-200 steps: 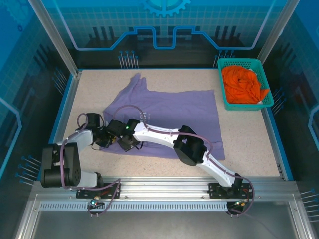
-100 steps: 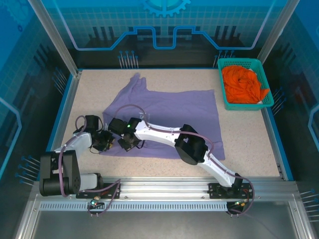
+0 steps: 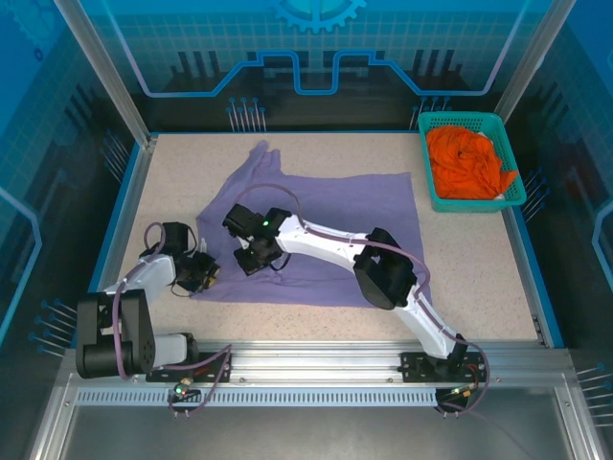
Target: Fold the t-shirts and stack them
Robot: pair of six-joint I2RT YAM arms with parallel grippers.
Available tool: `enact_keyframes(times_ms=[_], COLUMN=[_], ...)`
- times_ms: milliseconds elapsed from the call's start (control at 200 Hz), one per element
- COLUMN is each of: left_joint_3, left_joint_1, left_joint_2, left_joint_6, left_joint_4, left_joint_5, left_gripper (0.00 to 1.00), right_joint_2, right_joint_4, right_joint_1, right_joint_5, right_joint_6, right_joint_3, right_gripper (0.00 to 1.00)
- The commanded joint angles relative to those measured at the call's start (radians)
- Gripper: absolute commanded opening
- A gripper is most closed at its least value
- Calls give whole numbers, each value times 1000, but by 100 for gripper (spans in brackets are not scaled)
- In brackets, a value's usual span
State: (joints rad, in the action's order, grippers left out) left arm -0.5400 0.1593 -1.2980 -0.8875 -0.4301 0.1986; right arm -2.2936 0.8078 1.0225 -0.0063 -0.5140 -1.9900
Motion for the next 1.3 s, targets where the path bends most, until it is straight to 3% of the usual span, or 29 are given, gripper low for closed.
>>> enact_keyframes(times_ms=[0,480,750,820,940,1076,1196,1296], left_joint_3=[2,5,6,6,-2,-38,-102,-179], left_joint_1=[17,23,23,23,22,19,-43,-174], left_joint_2=[26,43,85,101,130,191,250,246], left_joint_6=[29,45,46,47,50,73,104,116], left_joint_4=[-91,-110,-142,-148,-158,-181,-188,-205], left_joint_5=[-50,-59,-82,-88,-98,-88,-55,-84], left_gripper=[22,21,22,22,25,27,30,32], right_joint_2=[58,112,124,142,190,325,433,529], right_joint_4=[-33,-146,-155,-142,-147,-272,-308,-332], right_joint_1=[-35,-218,-283,-296,-333,-321,-312,-323], right_joint_5=[-58,-189,-200,-176,-169,-147,-116,-67], right_joint_6=[15,-14,-100,-141,-221,-228,-222,-242], right_joint_3=[39,183,247,276,347,463,541,653], right_gripper=[7,7,18,30,30,30,29,30])
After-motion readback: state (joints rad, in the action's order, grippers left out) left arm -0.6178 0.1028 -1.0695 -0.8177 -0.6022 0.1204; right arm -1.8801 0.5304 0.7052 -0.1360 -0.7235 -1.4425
